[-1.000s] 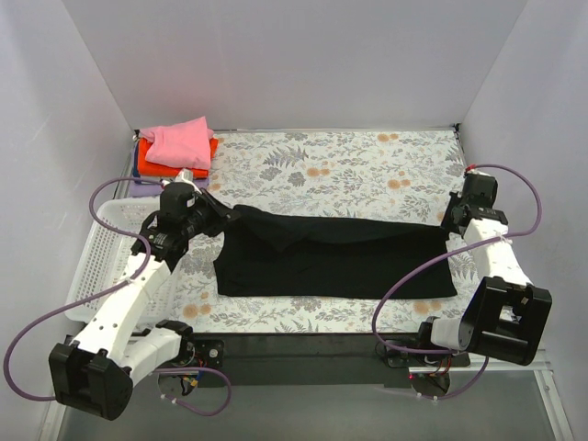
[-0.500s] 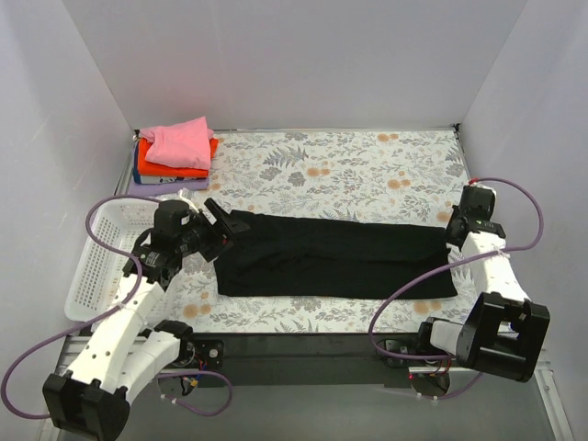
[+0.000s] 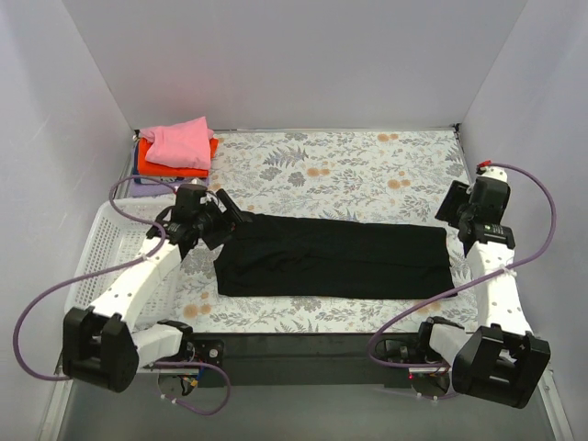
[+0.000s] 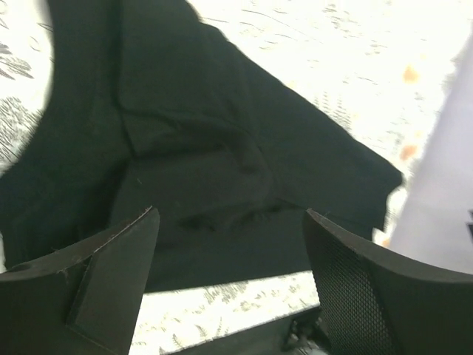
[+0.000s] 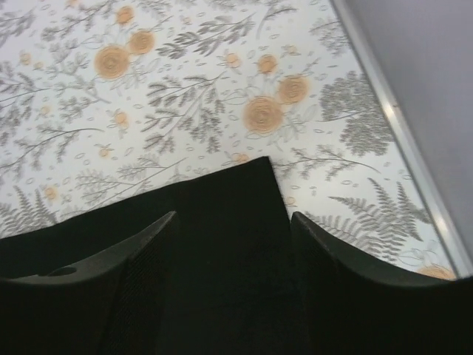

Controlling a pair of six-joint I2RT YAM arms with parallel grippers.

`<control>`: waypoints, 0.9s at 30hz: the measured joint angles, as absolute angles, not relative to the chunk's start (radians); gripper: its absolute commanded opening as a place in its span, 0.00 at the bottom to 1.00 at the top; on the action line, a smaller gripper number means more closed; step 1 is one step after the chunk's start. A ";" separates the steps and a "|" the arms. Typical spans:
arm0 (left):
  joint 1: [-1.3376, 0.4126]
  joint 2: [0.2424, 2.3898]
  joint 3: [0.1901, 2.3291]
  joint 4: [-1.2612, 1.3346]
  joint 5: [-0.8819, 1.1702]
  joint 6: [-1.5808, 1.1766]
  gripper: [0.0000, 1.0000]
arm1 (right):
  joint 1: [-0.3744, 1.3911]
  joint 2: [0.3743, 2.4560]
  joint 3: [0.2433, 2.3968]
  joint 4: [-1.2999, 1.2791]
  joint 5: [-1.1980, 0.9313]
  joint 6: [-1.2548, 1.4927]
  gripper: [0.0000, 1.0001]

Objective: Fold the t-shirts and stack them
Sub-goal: Fold the tshirt

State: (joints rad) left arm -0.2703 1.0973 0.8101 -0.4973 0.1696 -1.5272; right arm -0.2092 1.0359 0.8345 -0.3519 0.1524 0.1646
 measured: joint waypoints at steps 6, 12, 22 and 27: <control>-0.270 1.330 0.873 -0.397 0.111 -1.487 0.73 | -0.086 1.095 0.804 -0.301 0.063 0.200 0.70; -0.270 1.524 0.929 -0.273 0.104 -1.486 0.73 | -0.017 1.240 0.801 -0.242 0.018 0.234 0.70; -0.270 1.739 0.990 -0.190 0.040 -1.525 0.74 | -0.019 1.486 0.802 -0.197 -0.010 0.245 0.70; -0.270 1.734 0.970 -0.156 -0.006 -1.560 0.75 | -0.043 1.556 0.809 -0.176 -0.014 0.273 0.70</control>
State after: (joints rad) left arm -0.2703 1.7344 0.9695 -0.1562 -0.0055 -1.5604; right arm -0.0433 1.5558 0.8085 -0.1757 -0.0139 0.2733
